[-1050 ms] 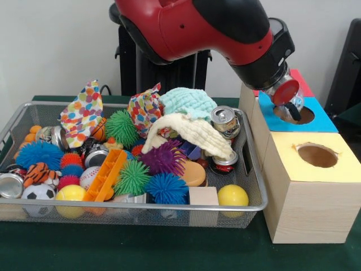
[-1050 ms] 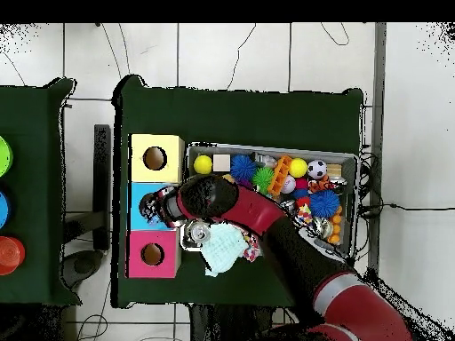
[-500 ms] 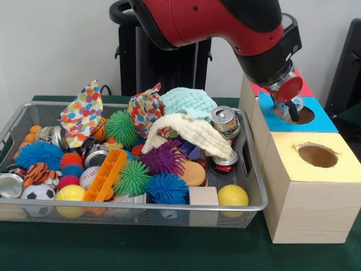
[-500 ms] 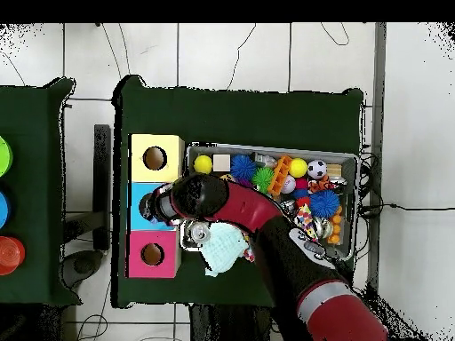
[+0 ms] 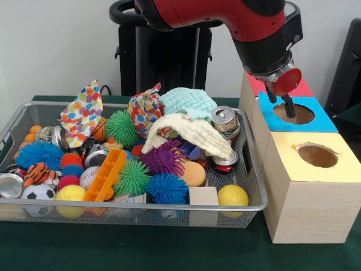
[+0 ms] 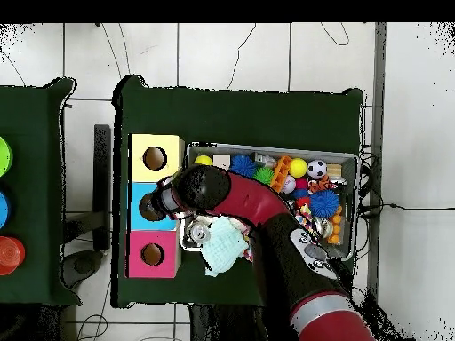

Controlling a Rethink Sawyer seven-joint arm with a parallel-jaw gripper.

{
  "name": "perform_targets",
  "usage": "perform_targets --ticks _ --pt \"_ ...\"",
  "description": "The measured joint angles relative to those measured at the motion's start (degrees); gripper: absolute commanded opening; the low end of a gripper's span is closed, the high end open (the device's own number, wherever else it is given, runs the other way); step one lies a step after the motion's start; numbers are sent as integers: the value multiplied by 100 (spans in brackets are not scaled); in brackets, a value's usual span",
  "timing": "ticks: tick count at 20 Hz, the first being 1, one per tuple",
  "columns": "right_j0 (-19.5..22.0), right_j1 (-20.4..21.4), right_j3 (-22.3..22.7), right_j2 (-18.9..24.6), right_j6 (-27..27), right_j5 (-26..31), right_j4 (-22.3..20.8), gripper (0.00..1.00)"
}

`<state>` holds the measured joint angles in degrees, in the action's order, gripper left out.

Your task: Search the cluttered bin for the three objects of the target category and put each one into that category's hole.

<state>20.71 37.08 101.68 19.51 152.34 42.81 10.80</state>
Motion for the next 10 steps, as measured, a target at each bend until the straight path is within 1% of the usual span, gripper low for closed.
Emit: perform_targets --ticks 5,7,10 --pt "-158 146 -191 -195 0 373 86 100" --pt "-273 251 -320 -336 1 609 150 100" --pt "-337 340 -439 -416 1 761 181 100"
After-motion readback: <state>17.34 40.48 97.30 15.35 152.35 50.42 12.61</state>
